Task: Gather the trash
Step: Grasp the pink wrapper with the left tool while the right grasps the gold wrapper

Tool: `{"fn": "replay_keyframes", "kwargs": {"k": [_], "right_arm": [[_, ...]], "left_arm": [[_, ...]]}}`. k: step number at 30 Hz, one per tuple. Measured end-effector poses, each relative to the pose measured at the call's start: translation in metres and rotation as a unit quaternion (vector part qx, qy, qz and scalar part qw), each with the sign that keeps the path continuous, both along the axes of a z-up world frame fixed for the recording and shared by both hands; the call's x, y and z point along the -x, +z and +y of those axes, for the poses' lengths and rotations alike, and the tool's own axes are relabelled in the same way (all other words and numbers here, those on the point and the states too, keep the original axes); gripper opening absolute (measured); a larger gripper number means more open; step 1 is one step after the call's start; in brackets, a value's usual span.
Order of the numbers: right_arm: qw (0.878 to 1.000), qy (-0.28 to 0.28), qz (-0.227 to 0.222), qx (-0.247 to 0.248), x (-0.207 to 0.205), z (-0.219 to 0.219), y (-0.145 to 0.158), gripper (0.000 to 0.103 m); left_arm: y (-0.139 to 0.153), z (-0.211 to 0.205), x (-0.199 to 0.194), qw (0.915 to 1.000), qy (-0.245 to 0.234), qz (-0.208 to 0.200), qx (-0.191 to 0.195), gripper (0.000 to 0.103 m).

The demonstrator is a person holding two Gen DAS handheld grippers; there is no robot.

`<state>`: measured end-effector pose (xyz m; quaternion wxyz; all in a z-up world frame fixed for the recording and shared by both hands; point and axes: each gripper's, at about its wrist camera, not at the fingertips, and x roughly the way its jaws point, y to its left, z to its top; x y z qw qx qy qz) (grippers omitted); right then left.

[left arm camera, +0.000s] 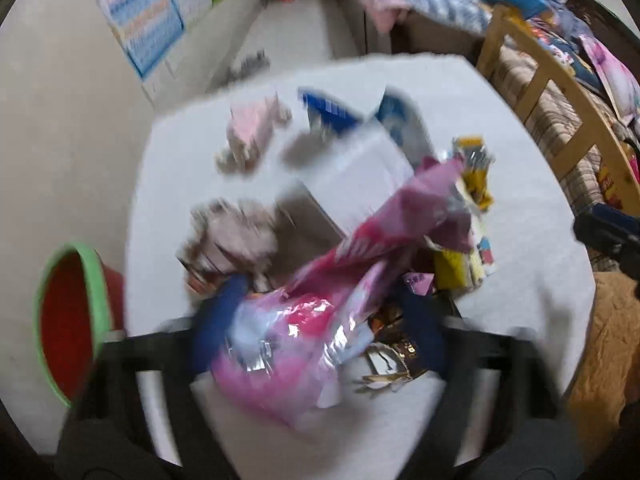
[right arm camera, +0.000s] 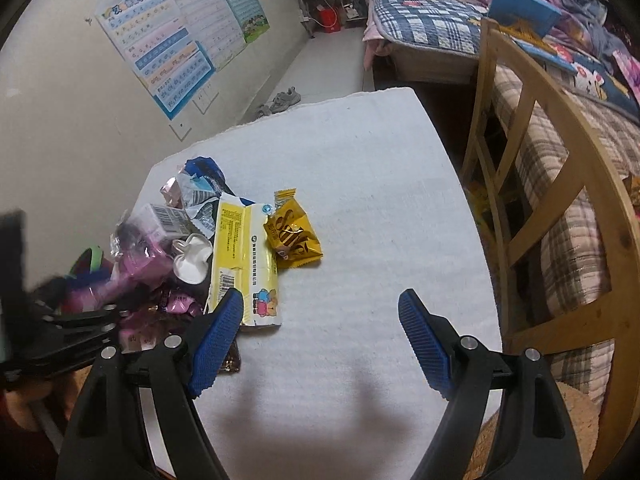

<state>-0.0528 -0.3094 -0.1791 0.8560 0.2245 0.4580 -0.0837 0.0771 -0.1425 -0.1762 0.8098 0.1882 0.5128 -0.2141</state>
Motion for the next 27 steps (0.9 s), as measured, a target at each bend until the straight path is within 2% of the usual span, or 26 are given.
{"fn": "replay_keyframes", "kwargs": {"k": [2,4,8,14,17,20,22,23,25,26,27], "right_arm": [[1.0,0.0,0.0,-0.007,-0.003,-0.003,-0.003,0.077],[1.0,0.0,0.001,-0.011,-0.006,-0.004,-0.006,0.077],[1.0,0.001,-0.002,-0.022,-0.017,-0.005,-0.01,0.077],[1.0,-0.003,0.004,-0.003,-0.052,-0.012,-0.021,0.077],[1.0,0.006,0.01,-0.009,-0.07,-0.015,-0.031,0.077],[0.999,0.021,0.012,-0.029,-0.083,-0.014,-0.041,0.077],[0.999,0.03,0.019,-0.042,-0.09,-0.012,-0.048,0.064],[0.998,0.034,0.026,-0.051,-0.093,-0.011,-0.054,0.05],[0.996,0.033,0.03,-0.072,-0.096,-0.013,-0.06,0.045],[0.997,0.031,0.027,-0.071,-0.095,-0.014,-0.058,0.038],[0.997,0.029,0.025,-0.067,-0.093,-0.015,-0.055,0.02]], "left_arm": [[-0.003,0.005,0.002,0.9999,0.014,0.002,0.005,0.041],[0.001,0.014,0.004,0.9994,0.021,0.015,0.021,0.036],[0.018,0.032,0.013,0.9977,0.048,0.013,0.045,0.034],[0.037,0.06,0.037,0.9937,0.083,0.021,0.072,0.034],[0.033,0.08,0.047,0.9897,0.112,0.036,0.081,0.034],[0.017,0.099,0.055,0.9852,0.141,0.059,0.077,0.034],[0.006,0.107,0.057,0.9826,0.154,0.072,0.075,0.034],[0.002,0.109,0.057,0.9819,0.157,0.076,0.073,0.034],[-0.006,0.114,0.058,0.9798,0.166,0.084,0.073,0.035],[-0.009,0.116,0.057,0.9789,0.169,0.087,0.075,0.035],[-0.012,0.117,0.057,0.9781,0.172,0.09,0.075,0.035]]}}
